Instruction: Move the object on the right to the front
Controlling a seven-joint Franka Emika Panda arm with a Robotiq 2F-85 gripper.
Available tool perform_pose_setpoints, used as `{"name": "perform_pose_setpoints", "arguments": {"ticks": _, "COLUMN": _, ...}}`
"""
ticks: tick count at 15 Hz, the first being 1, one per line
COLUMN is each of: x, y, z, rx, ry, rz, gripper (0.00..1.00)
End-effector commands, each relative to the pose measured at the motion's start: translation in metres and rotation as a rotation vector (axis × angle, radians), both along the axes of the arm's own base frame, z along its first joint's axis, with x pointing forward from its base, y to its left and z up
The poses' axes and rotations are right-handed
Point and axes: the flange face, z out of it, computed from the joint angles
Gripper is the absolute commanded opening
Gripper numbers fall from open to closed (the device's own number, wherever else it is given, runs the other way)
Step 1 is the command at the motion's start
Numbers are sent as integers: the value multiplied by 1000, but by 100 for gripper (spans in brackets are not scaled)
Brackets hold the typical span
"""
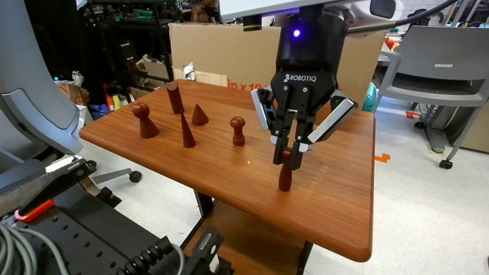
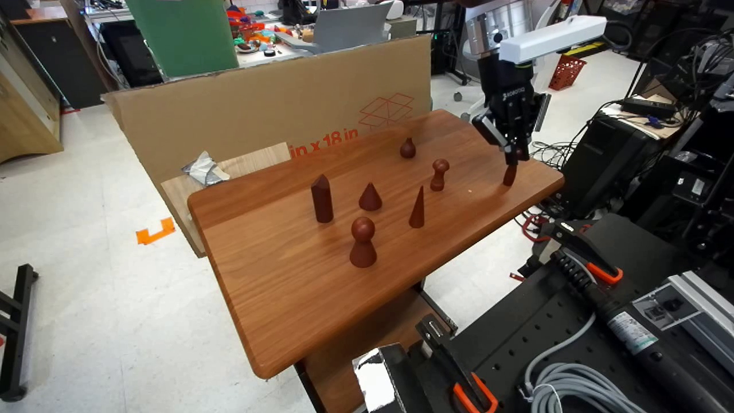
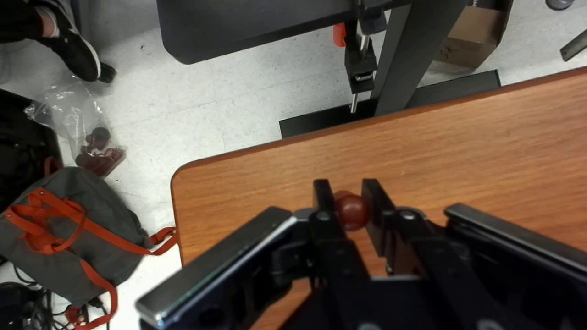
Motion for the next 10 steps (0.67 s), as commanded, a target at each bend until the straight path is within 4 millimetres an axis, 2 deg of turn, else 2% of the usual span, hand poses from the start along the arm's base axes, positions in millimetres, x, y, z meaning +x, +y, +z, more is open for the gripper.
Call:
{"name": "perform_pose_setpoints", "arguments": {"ticks": 1, "x": -10, "y": 4, "z": -2, "rx": -20, "ry": -14, "rz": 12, "gripper": 5}}
{"name": "perform_pose_setpoints", "arguments": {"ticks": 2, "x": -10, "y": 4, "z": -1, "rx": -21, "ry": -25, "rz": 4, "gripper": 5}}
{"name": "perform_pose_setpoints", "arguments": {"ticks": 3, "x": -10, "y": 3, "z": -1, "rx": -26, "ry": -25, "rz": -1, "gripper": 21}}
{"name": "perform_pose_setpoints", "arguments": {"ticks": 4, "x": -9, "y": 3, "z": 0, "rx": -28, "ry": -33, "rz": -4, "gripper": 47}}
{"name": "perform_pose_setpoints", "arguments": {"ticks": 5, "x": -9, "y": 3, "z": 2, "rx": -30, "ry": -44, "rz": -8, "gripper": 47}}
{"name": "perform_pose_setpoints", "arguments": {"ticks": 6, "x": -10, "y": 4, "z": 3, "rx": -34, "ry": -58, "rz": -9, "gripper": 51}}
{"name": "perform_pose_setpoints", "arguments": {"ticks": 10, "x": -13, "y": 6, "z": 12, "rx": -36, "ry": -121, "rz": -12, "gripper": 81}}
